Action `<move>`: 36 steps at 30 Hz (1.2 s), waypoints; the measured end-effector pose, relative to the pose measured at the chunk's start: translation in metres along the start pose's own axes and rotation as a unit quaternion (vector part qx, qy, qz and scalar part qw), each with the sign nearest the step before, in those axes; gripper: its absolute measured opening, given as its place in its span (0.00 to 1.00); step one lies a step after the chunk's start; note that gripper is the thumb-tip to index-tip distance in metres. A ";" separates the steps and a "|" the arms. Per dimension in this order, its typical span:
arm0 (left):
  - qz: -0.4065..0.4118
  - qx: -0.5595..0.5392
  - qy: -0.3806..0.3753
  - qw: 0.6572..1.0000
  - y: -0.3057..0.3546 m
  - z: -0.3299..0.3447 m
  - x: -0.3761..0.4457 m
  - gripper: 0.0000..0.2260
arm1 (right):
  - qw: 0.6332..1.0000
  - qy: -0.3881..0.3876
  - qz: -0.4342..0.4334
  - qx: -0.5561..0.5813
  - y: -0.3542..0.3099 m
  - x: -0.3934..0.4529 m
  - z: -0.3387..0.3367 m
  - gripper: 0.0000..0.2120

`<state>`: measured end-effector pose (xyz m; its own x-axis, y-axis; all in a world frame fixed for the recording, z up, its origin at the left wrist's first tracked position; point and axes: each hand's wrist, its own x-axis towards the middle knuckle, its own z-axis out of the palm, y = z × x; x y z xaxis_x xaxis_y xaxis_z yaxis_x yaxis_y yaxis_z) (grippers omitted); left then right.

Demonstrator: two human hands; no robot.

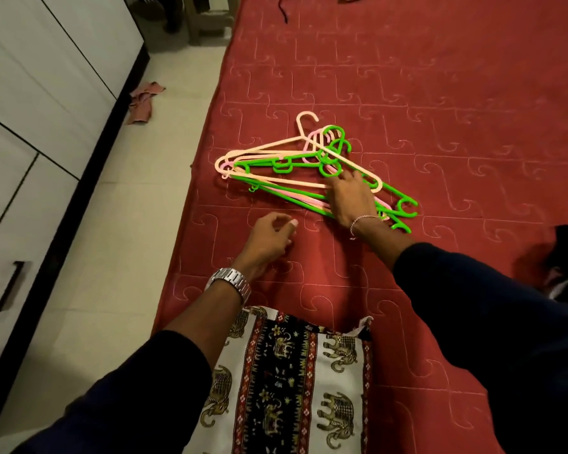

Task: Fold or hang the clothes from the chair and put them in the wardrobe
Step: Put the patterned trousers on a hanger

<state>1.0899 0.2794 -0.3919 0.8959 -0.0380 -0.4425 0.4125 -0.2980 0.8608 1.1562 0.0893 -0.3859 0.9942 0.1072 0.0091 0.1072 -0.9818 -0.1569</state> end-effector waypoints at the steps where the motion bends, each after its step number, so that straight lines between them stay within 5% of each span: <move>1: -0.007 -0.020 -0.002 1.000 -0.002 0.001 0.001 0.09 | 1.000 0.004 -0.003 -0.003 0.000 -0.003 -0.001 0.11; 8: -0.030 -0.137 0.035 0.990 0.009 0.002 0.000 0.15 | 0.999 -0.036 0.013 0.020 -0.020 -0.042 -0.033 0.07; 10: -0.029 -0.182 0.049 0.982 0.016 0.004 -0.004 0.14 | 0.979 -0.196 0.033 0.038 -0.025 -0.067 -0.053 0.14; 12: -0.015 -0.232 0.066 0.970 0.021 0.003 -0.011 0.11 | 0.964 -0.249 0.045 0.081 -0.046 -0.098 -0.092 0.18; 15: 0.000 -0.300 0.094 0.949 0.026 -0.002 -0.030 0.07 | 0.976 -0.187 0.039 0.107 -0.050 -0.118 -0.082 0.14; 17: 0.003 -0.319 0.096 0.943 0.026 -0.006 -0.046 0.06 | 0.993 -0.048 -0.015 0.107 -0.061 -0.137 -0.070 0.09; 22: 0.011 -0.292 0.060 0.955 0.021 -0.019 -0.094 0.05 | 0.985 0.005 -0.084 0.149 -0.075 -0.190 -0.056 0.13; 25: -0.002 -0.284 0.024 0.959 0.014 -0.038 -0.122 0.07 | 0.977 0.071 0.004 0.204 -0.084 -0.217 -0.061 0.19; 28: -0.014 -0.268 -0.034 0.963 0.006 -0.056 -0.151 0.09 | 0.927 0.098 0.180 0.314 -0.085 -0.234 -0.066 0.27; 30: -0.025 -0.259 -0.071 0.963 0.002 -0.062 -0.168 0.11 | 0.867 0.046 0.248 0.430 -0.084 -0.240 -0.076 0.31; 33: -0.051 -0.241 -0.117 0.962 -0.008 -0.071 -0.190 0.11 | 0.764 -0.028 0.246 0.596 -0.091 -0.254 -0.086 0.26; 36: -0.087 -0.210 -0.166 0.960 -0.022 -0.077 -0.207 0.11 | 0.733 0.006 0.207 0.649 -0.102 -0.269 -0.086 0.17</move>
<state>0.9078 0.3672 -0.3001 0.7349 -0.3453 -0.5837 0.6429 0.0811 0.7616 0.8781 0.1472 -0.2870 0.9404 -0.1671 -0.2963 -0.2928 0.0461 -0.9551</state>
